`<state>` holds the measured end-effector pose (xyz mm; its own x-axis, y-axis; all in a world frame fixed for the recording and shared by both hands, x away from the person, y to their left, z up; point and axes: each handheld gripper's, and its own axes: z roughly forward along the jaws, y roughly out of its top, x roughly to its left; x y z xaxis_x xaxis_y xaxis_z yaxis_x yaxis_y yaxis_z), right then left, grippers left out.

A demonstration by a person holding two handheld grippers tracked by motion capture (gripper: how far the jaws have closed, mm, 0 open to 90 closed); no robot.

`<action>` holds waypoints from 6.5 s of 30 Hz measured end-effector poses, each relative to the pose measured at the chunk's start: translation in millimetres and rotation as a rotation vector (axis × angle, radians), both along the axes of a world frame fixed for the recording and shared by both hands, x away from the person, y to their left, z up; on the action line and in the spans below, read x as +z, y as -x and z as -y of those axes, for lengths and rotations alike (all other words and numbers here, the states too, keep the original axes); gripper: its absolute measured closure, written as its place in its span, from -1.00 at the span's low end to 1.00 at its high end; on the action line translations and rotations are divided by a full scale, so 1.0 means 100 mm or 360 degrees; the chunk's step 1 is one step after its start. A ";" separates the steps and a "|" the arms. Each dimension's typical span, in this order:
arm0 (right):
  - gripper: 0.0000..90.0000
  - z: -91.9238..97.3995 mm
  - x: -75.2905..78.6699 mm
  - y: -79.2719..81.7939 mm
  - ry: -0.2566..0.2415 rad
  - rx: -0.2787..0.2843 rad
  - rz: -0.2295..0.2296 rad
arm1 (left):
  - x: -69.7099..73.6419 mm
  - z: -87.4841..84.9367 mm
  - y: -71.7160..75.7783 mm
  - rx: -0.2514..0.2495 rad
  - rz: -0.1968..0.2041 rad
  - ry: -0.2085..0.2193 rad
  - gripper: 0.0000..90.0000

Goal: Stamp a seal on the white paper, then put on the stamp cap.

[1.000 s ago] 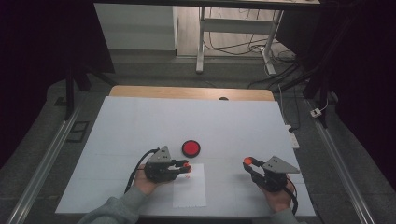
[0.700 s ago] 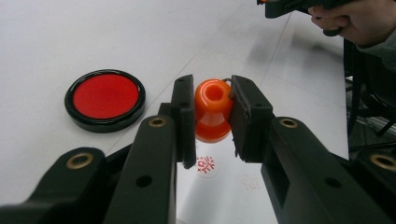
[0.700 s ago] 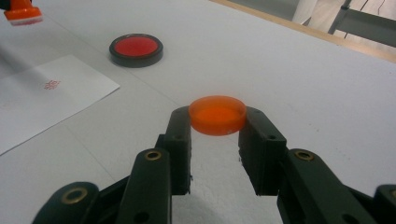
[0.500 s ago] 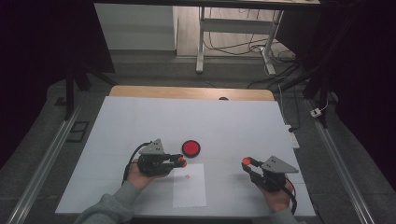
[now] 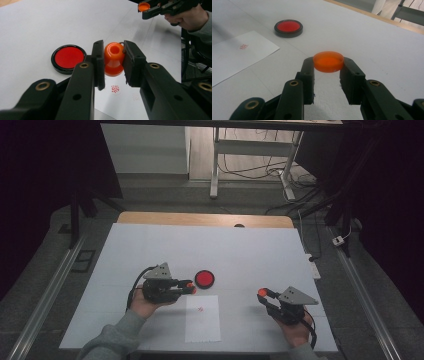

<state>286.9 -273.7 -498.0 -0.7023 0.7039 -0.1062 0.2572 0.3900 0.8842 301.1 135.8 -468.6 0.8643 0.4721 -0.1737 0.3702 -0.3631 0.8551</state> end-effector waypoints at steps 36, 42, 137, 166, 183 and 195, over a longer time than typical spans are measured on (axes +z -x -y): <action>0.43 -0.30 -0.02 0.00 0.0002 0.0120 -0.0013 | 0.08 0.02 -0.01 -0.0006 0.0010 0.0052 0.60; 0.43 -0.41 -0.03 -0.01 -0.0007 0.0163 -0.0025 | 0.06 0.06 -0.02 -0.0020 0.0004 0.0040 0.60; 0.43 -1.27 -0.05 -0.01 -0.0027 0.0446 -0.0033 | 0.00 0.52 -0.04 -0.0161 -0.0012 0.0046 0.60; 0.43 -1.25 -0.03 0.00 -0.0065 0.0447 -0.0029 | -0.04 0.54 -0.05 -0.0150 -0.0020 0.0048 0.60; 0.44 -1.25 -0.02 0.02 -0.0049 0.0432 -0.0020 | -0.06 0.54 -0.05 -0.0161 -0.0027 0.0057 0.60; 0.44 -1.25 -0.01 0.03 -0.0028 0.0424 -0.0019 | -0.08 0.56 -0.04 -0.0155 -0.0015 0.0072 0.61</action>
